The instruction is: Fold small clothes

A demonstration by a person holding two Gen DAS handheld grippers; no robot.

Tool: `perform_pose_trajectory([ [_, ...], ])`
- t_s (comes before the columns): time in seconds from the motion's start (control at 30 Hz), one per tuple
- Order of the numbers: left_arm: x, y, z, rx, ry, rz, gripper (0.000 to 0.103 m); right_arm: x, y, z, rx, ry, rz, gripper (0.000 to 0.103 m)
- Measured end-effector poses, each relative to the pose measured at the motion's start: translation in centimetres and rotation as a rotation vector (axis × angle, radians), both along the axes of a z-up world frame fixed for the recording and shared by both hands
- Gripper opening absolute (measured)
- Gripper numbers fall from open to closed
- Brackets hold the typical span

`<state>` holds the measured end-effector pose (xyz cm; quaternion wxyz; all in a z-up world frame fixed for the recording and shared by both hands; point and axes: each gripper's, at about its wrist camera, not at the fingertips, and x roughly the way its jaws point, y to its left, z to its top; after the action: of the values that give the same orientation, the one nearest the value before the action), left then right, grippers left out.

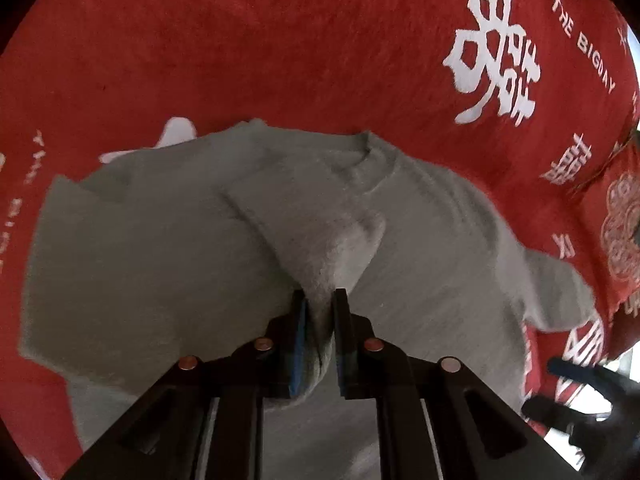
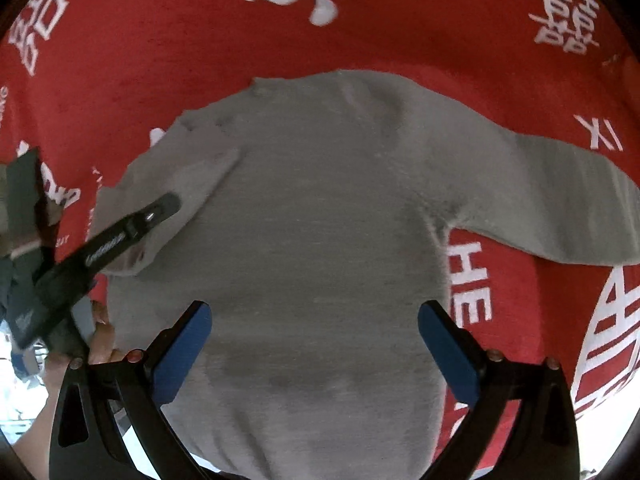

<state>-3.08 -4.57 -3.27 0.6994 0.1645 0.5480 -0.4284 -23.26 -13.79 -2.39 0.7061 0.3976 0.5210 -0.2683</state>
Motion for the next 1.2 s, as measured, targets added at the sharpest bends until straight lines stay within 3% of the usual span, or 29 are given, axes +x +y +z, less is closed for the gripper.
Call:
perform_pose_trajectory([
  [0.03,0.1,0.5,0.5,0.006,-0.005,0.001,0.037,0.0,-0.1,-0.2,0.003,-0.006,0.001,0.103],
  [0.07,0.3,1.4,1.2,0.005,-0.021,0.014,0.068,0.8,-0.3,-0.3,0.012,-0.021,0.008,0.103],
  [0.1,0.5,2.3,2.2,-0.007,-0.053,0.037,0.077,1.6,-0.2,-0.3,0.018,-0.031,0.013,0.103],
  [0.23,2.4,6.6,4.2,0.038,-0.131,0.069,0.077,6.3,-0.2,-0.1,0.028,-0.075,0.056,0.103],
  [0.37,4.3,11.0,2.5,0.206,-0.227,0.132,0.077,13.2,1.3,0.4,-0.075,-0.032,0.194,0.103],
  [0.4,4.9,12.1,1.2,0.269,-0.233,0.143,0.077,15.3,2.2,0.1,-0.116,0.007,0.250,0.103],
  [0.53,6.0,13.5,-1.7,0.363,-0.241,0.171,0.077,20.1,5.7,-2.5,-0.313,0.224,0.421,0.102],
  [0.57,6.3,13.3,-2.2,0.372,-0.244,0.178,0.077,20.5,6.2,-3.5,-0.362,0.279,0.461,0.095],
  [0.6,6.5,12.9,-2.4,0.358,-0.250,0.195,0.077,20.8,6.2,-4.2,-0.386,0.302,0.483,0.065],
  [0.63,6.7,12.2,-2.3,0.352,-0.262,0.212,0.077,20.7,5.8,-4.4,-0.347,0.275,0.480,0.022],
  [0.67,7.1,11.6,-2.2,0.352,-0.270,0.226,0.077,19.9,4.1,-3.7,-0.258,0.184,0.405,0.018],
  [0.77,8.1,11.4,-2.1,0.353,-0.295,0.284,0.077,16.0,0.4,0.3,-0.237,-0.088,0.204,0.019],
  [0.83,8.6,11.7,-2.3,0.360,-0.307,0.324,0.077,13.4,-1.1,1.4,-0.251,-0.174,0.142,0.024],
  [0.87,9.0,11.8,-2.4,0.360,-0.307,0.340,0.078,11.8,-2.0,1.2,-0.237,-0.189,0.104,0.032],
  [0.9,9.3,11.8,-2.3,0.357,-0.303,0.355,0.078,10.0,-3.1,0.1,-0.183,-0.178,0.060,0.059],
  [0.93,9.5,11.9,-2.5,0.358,-0.303,0.358,0.078,8.6,-3.9,-1.0,-0.135,-0.144,0.021,0.078],
  [1.03,9.2,12.2,-2.1,0.376,-0.302,0.335,0.078,3.5,-5.8,-4.3,0.019,-0.110,-0.146,0.078],
  [1.1,8.5,13.6,-1.4,0.369,-0.262,0.306,0.078,0.7,-6.4,-5.1,0.116,-0.189,-0.251,0.078],
  [1.2,8.4,15.7,0.0,0.343,-0.185,0.285,0.078,-0.2,-6.7,-5.5,0.192,-0.257,-0.302,0.078],
])
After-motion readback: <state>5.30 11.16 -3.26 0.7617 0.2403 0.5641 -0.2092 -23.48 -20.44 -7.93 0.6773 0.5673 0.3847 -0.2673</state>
